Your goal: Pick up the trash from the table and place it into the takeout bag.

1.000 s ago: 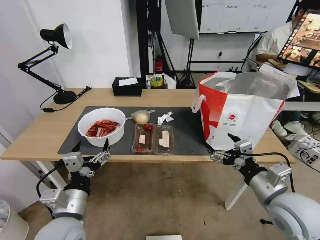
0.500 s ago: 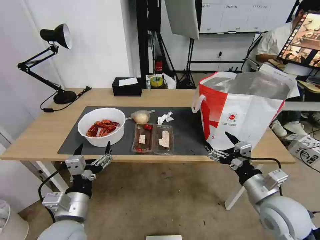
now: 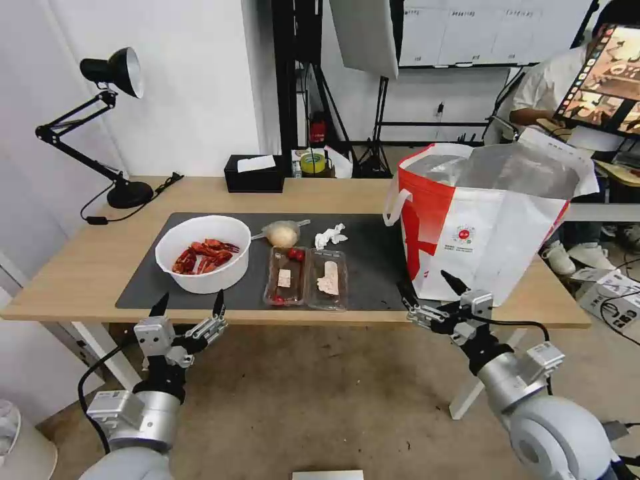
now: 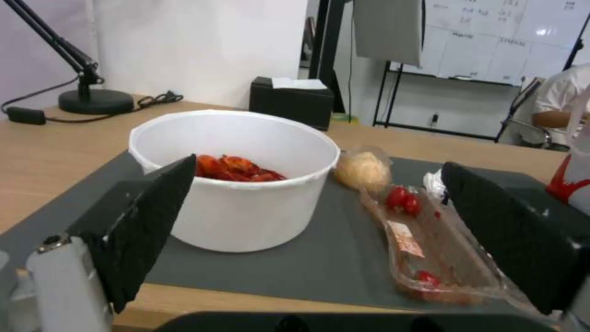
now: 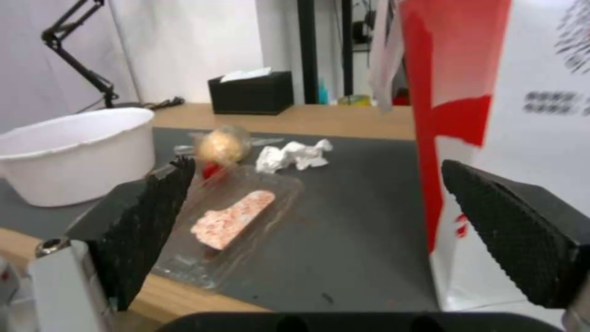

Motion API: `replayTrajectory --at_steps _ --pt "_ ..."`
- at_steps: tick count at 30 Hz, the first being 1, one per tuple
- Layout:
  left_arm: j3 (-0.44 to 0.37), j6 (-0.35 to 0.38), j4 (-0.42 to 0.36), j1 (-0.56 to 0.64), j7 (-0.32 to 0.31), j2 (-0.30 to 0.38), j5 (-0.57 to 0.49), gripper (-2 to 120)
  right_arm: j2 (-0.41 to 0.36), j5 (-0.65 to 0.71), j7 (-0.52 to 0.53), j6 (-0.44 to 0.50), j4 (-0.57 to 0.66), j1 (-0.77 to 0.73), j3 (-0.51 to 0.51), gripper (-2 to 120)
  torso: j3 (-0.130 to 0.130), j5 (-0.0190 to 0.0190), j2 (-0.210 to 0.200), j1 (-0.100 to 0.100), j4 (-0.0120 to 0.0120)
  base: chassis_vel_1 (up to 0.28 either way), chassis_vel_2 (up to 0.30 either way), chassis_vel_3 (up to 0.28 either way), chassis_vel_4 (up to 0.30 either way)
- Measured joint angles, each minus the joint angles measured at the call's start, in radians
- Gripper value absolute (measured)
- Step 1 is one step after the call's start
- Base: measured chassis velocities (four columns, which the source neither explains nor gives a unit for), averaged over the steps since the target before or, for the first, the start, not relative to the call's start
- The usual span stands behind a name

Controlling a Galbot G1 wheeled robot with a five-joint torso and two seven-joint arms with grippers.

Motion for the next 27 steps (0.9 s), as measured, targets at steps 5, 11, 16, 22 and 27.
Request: replayTrajectory --at_steps 5,11,16,22,27 --pt "-0.003 0.000 0.000 0.001 0.001 0.000 0.001 100 -0.004 0.090 0.029 -0.027 -0.001 0.032 -0.062 100 0.000 0.0000 0.000 0.000 -0.0001 0.000 0.000 0.000 0.000" --pt "-0.008 0.000 0.000 0.003 0.001 0.000 0.001 100 -0.029 0.232 0.070 -0.072 -0.011 0.104 -0.146 100 0.000 0.0000 0.000 0.000 0.0000 0.000 0.000 0.000 0.000" --pt "-0.010 0.000 0.000 0.006 0.001 0.000 0.001 100 -0.043 0.353 0.117 -0.114 -0.013 0.161 -0.196 100 0.000 -0.0001 0.000 0.000 0.0001 0.000 0.000 0.000 0.000" --pt "-0.019 0.000 0.004 0.012 0.001 0.002 -0.001 100 -0.048 0.514 0.238 -0.191 -0.025 0.274 -0.276 100 0.000 0.0000 0.000 0.000 0.0001 0.000 0.000 0.000 0.000" --pt "-0.024 -0.001 0.009 0.019 0.001 0.001 -0.001 100 -0.040 0.648 0.353 -0.237 -0.037 0.355 -0.326 100 0.000 -0.0001 0.000 0.000 0.0000 0.000 0.000 0.000 0.000"
